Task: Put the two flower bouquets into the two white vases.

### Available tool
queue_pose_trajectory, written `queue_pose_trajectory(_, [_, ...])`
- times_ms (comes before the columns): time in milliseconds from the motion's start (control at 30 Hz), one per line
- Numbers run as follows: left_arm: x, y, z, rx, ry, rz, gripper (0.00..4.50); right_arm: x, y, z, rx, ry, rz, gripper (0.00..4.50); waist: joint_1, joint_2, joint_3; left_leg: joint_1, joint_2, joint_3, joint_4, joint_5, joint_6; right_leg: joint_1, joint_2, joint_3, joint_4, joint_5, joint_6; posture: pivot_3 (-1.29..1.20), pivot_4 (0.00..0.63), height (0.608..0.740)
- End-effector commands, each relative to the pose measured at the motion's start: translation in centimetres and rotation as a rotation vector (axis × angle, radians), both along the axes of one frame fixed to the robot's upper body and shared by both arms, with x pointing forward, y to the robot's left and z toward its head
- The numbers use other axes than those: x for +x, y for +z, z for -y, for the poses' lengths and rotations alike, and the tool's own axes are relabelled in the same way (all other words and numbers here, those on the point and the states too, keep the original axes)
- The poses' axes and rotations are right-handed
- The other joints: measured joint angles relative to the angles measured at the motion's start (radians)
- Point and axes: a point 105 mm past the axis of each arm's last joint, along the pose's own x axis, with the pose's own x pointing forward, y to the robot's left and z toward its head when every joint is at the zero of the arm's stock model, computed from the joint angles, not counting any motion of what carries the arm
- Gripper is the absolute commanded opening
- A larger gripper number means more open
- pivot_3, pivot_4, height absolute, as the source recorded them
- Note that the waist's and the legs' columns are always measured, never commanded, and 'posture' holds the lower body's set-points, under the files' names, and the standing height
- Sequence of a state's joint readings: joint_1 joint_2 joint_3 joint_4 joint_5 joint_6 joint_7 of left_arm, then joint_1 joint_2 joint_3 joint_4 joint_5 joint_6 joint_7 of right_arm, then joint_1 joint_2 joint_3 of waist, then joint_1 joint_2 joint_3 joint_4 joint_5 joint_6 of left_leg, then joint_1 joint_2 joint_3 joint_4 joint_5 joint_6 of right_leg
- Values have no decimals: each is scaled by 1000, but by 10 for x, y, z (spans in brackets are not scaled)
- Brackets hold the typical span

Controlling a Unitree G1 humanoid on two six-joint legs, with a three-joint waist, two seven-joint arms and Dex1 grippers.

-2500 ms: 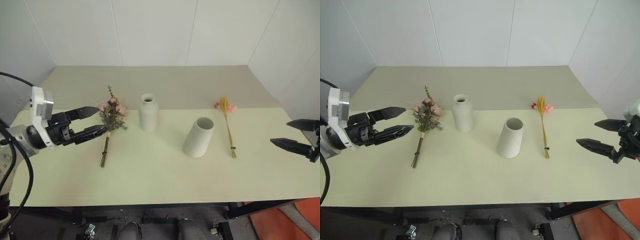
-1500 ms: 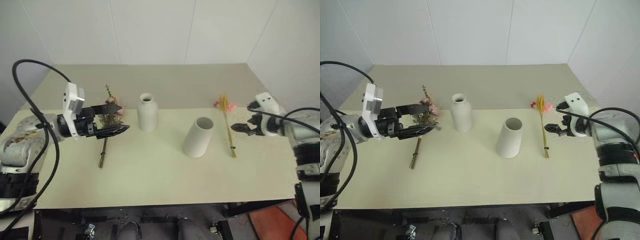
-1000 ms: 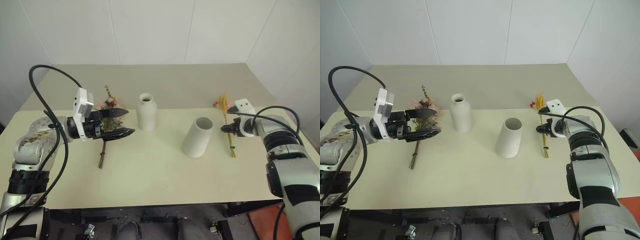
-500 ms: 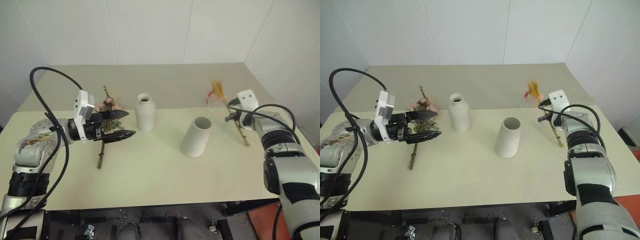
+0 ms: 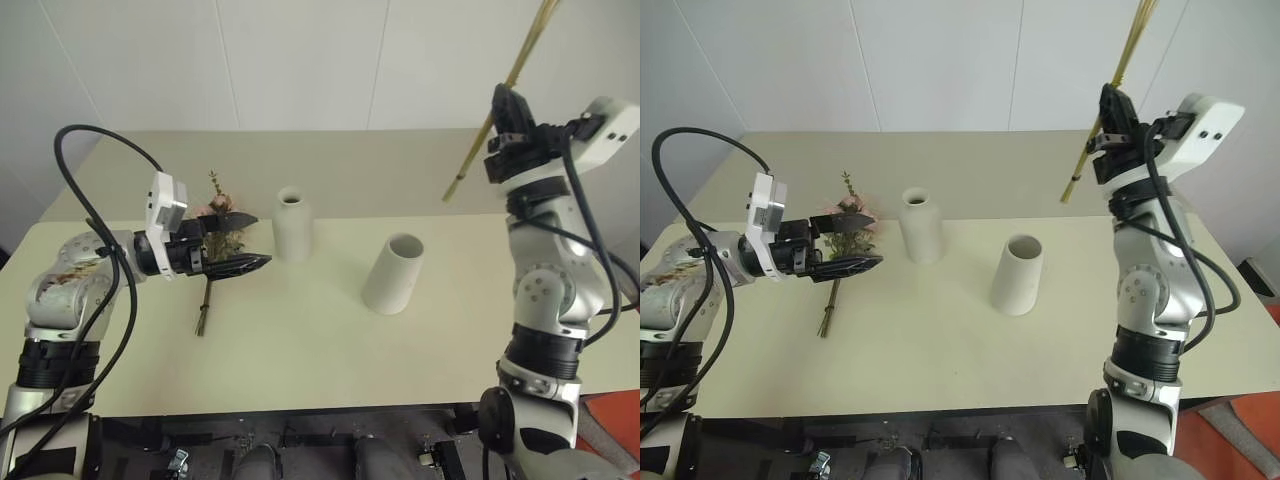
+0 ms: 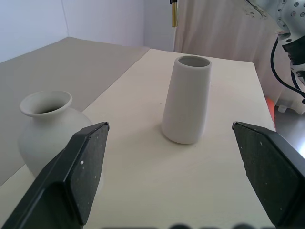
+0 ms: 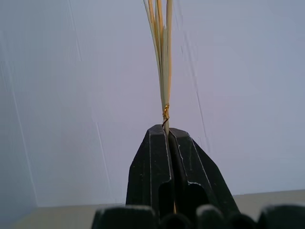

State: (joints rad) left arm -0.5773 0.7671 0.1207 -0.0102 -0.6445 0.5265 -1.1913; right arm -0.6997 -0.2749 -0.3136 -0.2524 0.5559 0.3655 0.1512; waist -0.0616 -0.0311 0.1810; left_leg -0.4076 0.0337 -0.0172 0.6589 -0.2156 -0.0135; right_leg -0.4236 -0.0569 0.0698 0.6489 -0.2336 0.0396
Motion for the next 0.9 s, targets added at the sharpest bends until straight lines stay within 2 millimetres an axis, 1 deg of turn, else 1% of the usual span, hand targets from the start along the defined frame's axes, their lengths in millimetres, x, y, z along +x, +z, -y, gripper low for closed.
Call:
queue_pose_trajectory(33, [-3,8,0,-5,4,43,4500,-19,7,-16,-32,14,42,45,2,0,0,0,0,0,0,0,0,0,0,0,0,0,0,0,150,740])
queue_pose_trajectory(100, [-4,7,-1,-7,8,42,4500,-22,-4,-19,-46,24,20,45,6,0,0,-1,0,0,0,0,0,-1,0,0,0,0,0,0,150,740])
queue_pose_trajectory(167, [-3,8,-2,-12,16,42,4500,-24,-8,-20,-39,35,7,45,10,0,0,-1,0,0,0,0,0,0,0,0,-1,0,0,0,150,740])
queue_pose_trajectory(333, [-3,8,-3,-13,19,44,4500,-26,-9,-22,-40,41,8,45,13,0,0,0,1,0,0,0,0,0,1,0,0,0,0,0,150,740])
queue_pose_trajectory(533, [-2,9,-4,-11,22,46,4500,-27,-23,-27,-40,48,-19,45,16,0,0,0,0,0,0,0,0,0,1,0,-1,0,0,0,150,740])
queue_pose_trajectory(700, [-4,11,-5,-10,21,49,4500,-31,-24,-29,-31,53,-9,45,16,0,0,0,0,0,0,0,0,0,1,0,-1,0,0,0,150,740])
queue_pose_trajectory(900, [-5,11,-5,-8,17,54,4500,-33,-45,-28,-42,40,-27,45,17,0,0,0,0,0,0,0,0,0,1,0,-1,0,0,0,150,740])
